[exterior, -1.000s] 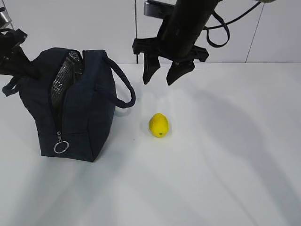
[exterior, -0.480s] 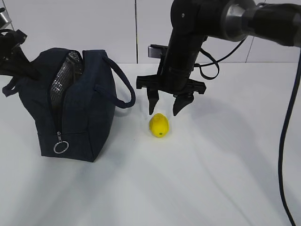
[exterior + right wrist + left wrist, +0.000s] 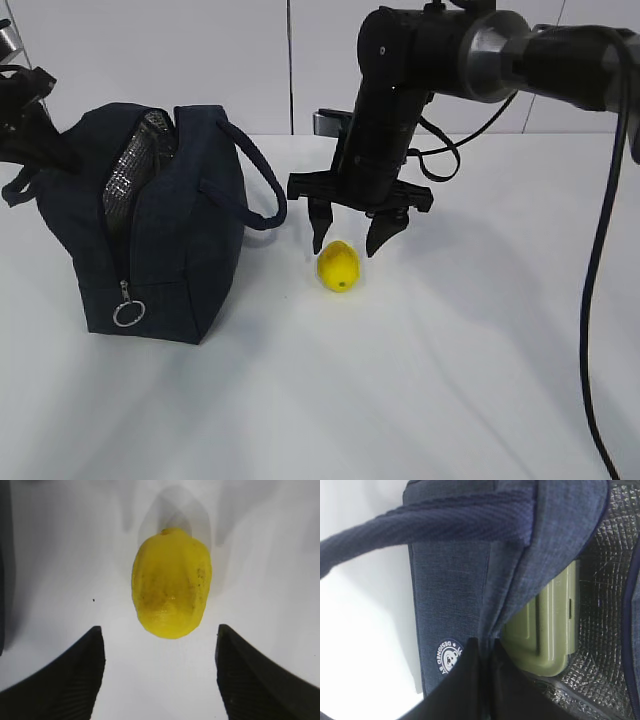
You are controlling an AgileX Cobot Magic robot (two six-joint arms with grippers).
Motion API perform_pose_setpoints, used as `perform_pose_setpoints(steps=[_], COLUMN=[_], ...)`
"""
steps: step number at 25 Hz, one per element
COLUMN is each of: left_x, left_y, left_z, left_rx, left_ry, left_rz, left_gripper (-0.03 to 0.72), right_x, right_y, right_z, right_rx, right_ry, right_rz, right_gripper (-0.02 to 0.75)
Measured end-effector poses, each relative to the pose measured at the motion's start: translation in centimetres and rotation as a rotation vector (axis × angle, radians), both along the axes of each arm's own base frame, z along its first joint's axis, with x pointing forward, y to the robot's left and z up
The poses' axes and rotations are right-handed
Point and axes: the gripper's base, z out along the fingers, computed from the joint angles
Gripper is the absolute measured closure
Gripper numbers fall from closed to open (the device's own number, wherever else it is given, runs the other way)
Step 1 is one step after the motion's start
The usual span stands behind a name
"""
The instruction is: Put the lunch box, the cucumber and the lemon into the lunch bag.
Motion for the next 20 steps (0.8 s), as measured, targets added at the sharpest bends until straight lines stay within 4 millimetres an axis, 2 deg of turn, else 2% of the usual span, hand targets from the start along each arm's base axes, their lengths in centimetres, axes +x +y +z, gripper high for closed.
perform_pose_setpoints(steps=[8,20], left_x=[0.0,0.0], left_y=[0.0,0.1], left_z=[0.0,-0.1], left_rx=[0.004,0.01], left_ry=[0.0,0.001], left_rz=[-0.001,-0.003], left_gripper=[0.696,0.696], right_x=[0.6,1.2], right_y=[0.4,0.6], right_z=[-3.1,-3.6], right_rx=[-0.006,0.006], right_ry=[0.026,-0.029], right_rz=[-0.009,-0.019], right_gripper=[0.202,0.202])
